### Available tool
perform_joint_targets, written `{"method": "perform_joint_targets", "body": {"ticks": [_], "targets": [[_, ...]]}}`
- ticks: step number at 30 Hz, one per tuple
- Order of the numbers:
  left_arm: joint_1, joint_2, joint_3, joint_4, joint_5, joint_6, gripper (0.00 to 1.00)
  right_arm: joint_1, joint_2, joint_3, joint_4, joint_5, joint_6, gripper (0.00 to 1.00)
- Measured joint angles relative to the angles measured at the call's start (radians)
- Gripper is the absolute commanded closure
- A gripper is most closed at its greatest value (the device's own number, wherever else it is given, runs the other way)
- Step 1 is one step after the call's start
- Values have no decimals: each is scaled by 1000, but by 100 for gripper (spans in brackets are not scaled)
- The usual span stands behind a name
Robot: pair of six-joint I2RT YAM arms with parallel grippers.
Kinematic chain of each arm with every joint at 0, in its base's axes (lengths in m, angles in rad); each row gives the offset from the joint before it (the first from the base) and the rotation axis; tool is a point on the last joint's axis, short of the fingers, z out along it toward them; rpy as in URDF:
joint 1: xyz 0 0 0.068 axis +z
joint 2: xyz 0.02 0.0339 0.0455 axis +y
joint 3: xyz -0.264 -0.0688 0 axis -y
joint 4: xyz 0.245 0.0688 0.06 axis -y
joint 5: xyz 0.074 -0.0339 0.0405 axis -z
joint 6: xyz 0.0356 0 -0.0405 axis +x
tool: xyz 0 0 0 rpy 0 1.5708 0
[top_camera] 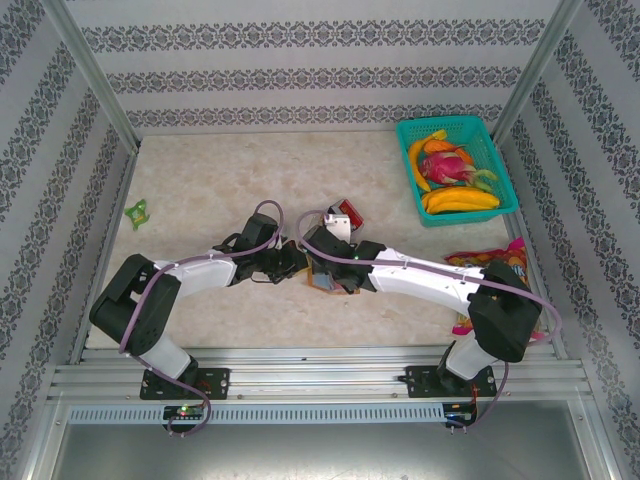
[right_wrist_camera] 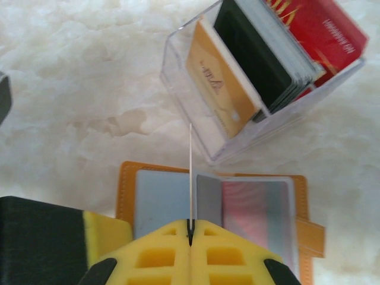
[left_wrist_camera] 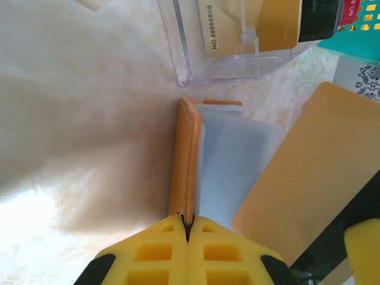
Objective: Put the credit cards into the card holder
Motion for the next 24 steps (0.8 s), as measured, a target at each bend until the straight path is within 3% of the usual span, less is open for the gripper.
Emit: {"method": "perform_joint_targets", "body": {"ticks": [5, 11, 17, 24], "targets": [[0, -3, 0, -2, -10, 3, 100, -48, -10, -6, -66, 13, -8, 100], [0, 1, 0, -16, -31, 27, 100, -162, -117, -124, -33, -95, -16, 100], [0, 39, 0, -29, -54, 59, 100, -229, -185, -255, 219, -422, -11, 100], [0, 90, 4, -77, -84, 106, 100, -264, -105, -340, 402, -616, 35, 100]]}}
